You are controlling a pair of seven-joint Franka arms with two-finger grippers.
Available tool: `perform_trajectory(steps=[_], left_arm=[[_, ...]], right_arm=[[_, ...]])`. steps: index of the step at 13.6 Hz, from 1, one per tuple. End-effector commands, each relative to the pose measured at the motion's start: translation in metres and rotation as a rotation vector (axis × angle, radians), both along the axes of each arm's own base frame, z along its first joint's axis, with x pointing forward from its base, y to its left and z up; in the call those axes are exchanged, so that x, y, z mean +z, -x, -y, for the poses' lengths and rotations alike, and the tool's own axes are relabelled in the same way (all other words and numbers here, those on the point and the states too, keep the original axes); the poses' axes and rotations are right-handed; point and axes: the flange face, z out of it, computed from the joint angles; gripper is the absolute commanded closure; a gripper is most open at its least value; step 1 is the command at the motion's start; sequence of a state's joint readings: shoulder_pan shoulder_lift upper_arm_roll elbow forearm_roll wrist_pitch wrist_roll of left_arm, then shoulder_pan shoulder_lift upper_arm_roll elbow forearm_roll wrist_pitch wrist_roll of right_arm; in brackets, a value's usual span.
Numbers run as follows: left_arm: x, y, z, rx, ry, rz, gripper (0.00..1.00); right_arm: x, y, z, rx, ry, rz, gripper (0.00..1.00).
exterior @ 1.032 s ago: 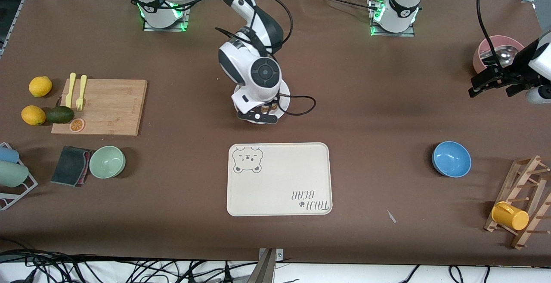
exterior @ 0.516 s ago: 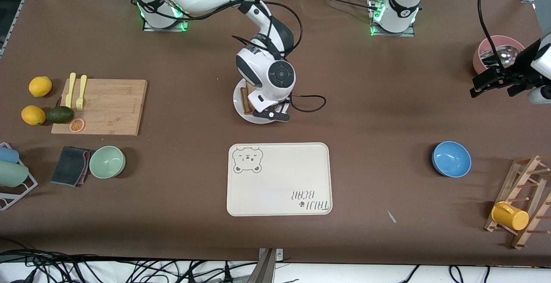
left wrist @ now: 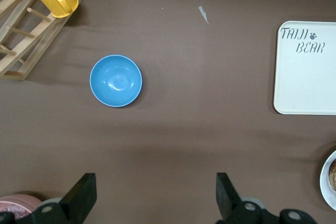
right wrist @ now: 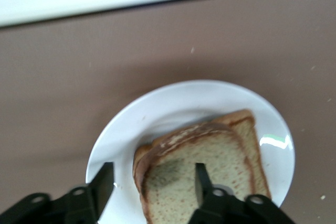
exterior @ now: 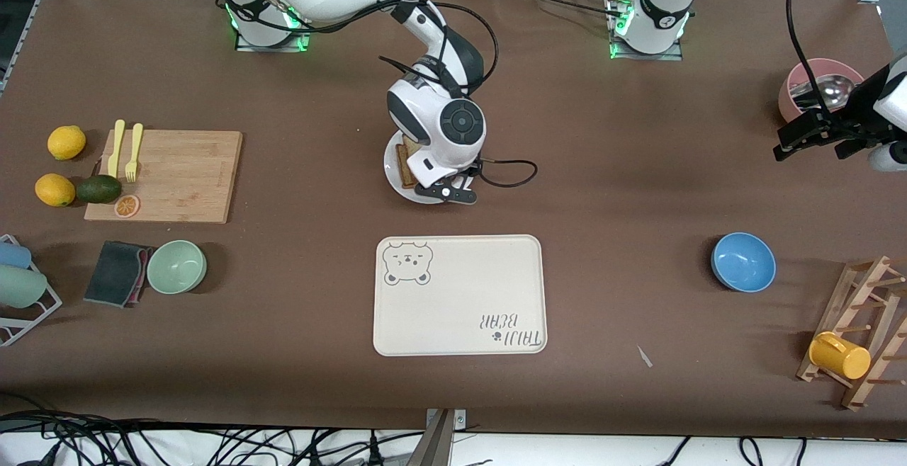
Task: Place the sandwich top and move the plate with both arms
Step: 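Release the bread onto the egg toast and raise the right gripper, then retract the right gripper while the left gripper reaches toward the plate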
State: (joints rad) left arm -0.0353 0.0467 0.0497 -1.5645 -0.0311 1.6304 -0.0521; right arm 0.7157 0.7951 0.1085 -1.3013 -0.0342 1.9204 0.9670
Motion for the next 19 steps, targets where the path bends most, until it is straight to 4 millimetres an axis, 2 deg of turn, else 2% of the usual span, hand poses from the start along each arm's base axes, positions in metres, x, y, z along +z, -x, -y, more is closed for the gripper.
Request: perform_trajectory(steps=[1, 3, 4, 7, 9, 12, 16, 17, 18, 19], left_arm=[[0.006, 0.0, 0.0, 0.004, -0.026, -0.003, 0.0], [0.006, 0.0, 0.0, 0.003, -0.026, -0.004, 0.0], [0.005, -0.001, 0.0, 0.003, -0.026, -0.004, 0.0], [0.004, 0.0, 0.0, 0.006, -0.026, -0.007, 0.0], [0.004, 0.0, 0.001, 0.003, -0.026, -0.007, 0.0], [-0.014, -0.011, 0.005, -0.001, -0.029, -0.029, 0.0], [-0.043, -0.028, 0.009, -0.005, -0.028, -0.039, 0.0], [-0.051, -0.032, 0.01, -0.005, -0.029, -0.041, 0.0], [-0.061, -0.036, 0.01, -0.004, -0.028, -0.055, 0.0], [-0.068, -0.039, 0.01, -0.004, -0.029, -0.058, 0.0]], right_arm=[[0.048, -0.032, 0.034, -0.041, -0.017, 0.023, 0.0], [0.078, -0.057, 0.07, 0.008, -0.034, 0.019, 0.0], [0.097, -0.07, 0.094, 0.053, -0.043, 0.011, 0.0], [0.139, -0.111, 0.181, 0.129, -0.07, -0.012, 0.0], [0.165, -0.129, 0.239, 0.172, -0.109, -0.031, 0.0], [0.198, -0.144, 0.317, 0.207, -0.131, -0.034, 0.0], [0.229, -0.151, 0.405, 0.173, -0.102, -0.036, 0.0], [0.231, -0.153, 0.425, 0.169, -0.11, -0.032, 0.0], [0.254, -0.15, 0.438, 0.186, -0.125, 0.013, 0.0], [0.264, -0.144, 0.447, 0.177, -0.137, 0.025, 0.0]])
